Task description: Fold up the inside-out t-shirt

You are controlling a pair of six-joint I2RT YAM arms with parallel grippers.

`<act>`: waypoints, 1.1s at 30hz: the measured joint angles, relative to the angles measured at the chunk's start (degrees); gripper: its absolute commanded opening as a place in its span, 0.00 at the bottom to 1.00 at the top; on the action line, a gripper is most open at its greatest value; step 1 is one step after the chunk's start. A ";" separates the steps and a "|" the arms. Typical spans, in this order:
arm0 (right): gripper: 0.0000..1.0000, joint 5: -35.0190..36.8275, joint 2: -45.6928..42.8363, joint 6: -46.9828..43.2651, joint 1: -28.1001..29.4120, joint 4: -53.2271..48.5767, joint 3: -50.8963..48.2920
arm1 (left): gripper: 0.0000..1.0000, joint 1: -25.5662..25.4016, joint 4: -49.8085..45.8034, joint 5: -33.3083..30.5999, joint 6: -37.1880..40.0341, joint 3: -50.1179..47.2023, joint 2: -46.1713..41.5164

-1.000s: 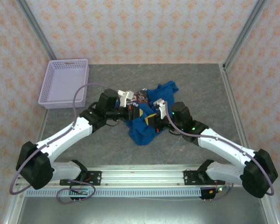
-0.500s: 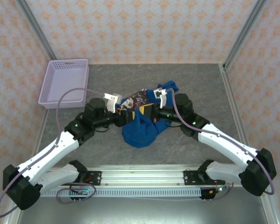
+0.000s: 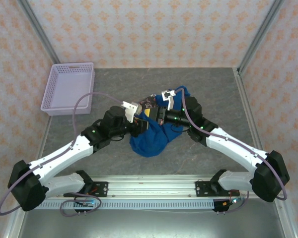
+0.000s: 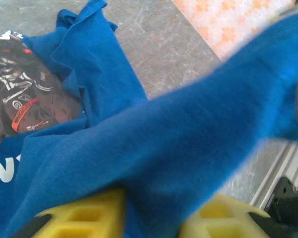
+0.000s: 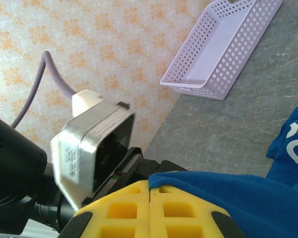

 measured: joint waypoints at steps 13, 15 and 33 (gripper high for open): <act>0.53 16.06 -14.53 -20.68 -1.86 -18.93 -4.13 | 0.00 10.25 7.10 16.70 -4.15 -6.45 -4.33; 0.54 17.07 -14.08 -23.93 -0.81 -18.91 -6.21 | 0.00 10.29 7.23 19.21 -4.28 -6.64 -4.35; 0.00 10.80 0.07 -31.12 0.35 -8.55 -9.20 | 0.00 10.29 4.22 19.37 -3.91 -6.32 -5.14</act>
